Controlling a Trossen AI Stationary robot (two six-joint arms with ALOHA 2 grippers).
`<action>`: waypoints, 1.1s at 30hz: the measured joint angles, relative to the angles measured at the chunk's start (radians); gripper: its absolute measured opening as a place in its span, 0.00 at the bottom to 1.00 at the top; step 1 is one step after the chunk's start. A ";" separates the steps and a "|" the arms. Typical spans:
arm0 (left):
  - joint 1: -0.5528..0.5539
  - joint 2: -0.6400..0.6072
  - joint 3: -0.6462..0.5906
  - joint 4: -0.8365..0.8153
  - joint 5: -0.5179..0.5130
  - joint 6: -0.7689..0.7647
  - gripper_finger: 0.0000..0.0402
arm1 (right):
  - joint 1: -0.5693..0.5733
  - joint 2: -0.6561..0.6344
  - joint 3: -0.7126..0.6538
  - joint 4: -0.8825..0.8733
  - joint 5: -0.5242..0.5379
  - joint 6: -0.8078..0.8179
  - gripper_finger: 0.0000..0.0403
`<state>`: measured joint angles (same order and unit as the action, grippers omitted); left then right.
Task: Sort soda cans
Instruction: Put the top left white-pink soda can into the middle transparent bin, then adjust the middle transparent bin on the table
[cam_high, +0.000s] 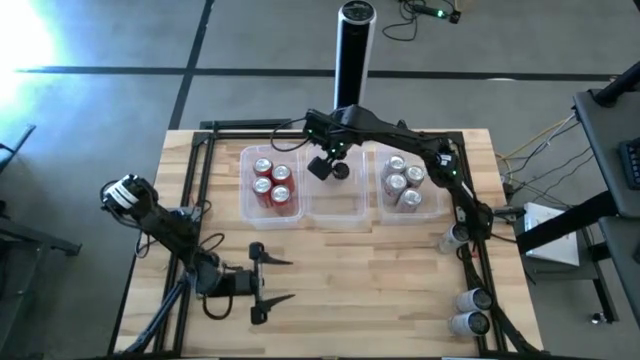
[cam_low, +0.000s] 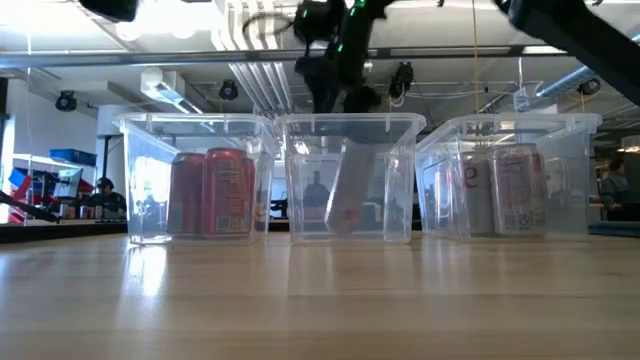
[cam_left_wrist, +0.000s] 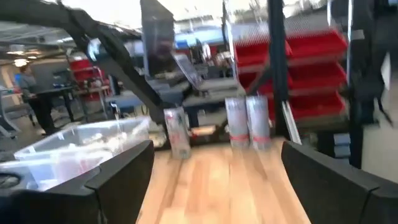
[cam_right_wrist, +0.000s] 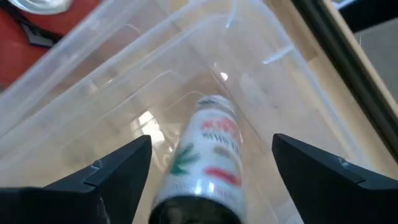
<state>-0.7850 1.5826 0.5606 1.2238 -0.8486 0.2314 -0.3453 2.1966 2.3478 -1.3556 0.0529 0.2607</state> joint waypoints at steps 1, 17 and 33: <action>-0.009 -0.001 -0.005 -0.026 -0.001 -0.001 0.84 | 0.005 -0.011 0.000 -0.001 0.001 0.000 0.83; -0.039 -0.030 -0.004 -0.036 -0.069 -0.006 0.84 | 0.276 -0.195 -0.013 -0.146 0.144 0.158 0.80; -0.062 -0.033 -0.027 -0.037 -0.241 0.042 0.84 | 0.284 -0.082 -0.110 -0.184 0.095 0.211 0.78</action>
<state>-0.8471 1.5497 0.5339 1.1870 -1.0901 0.2737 -0.0609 2.1145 2.2379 -1.5400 0.1482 0.4714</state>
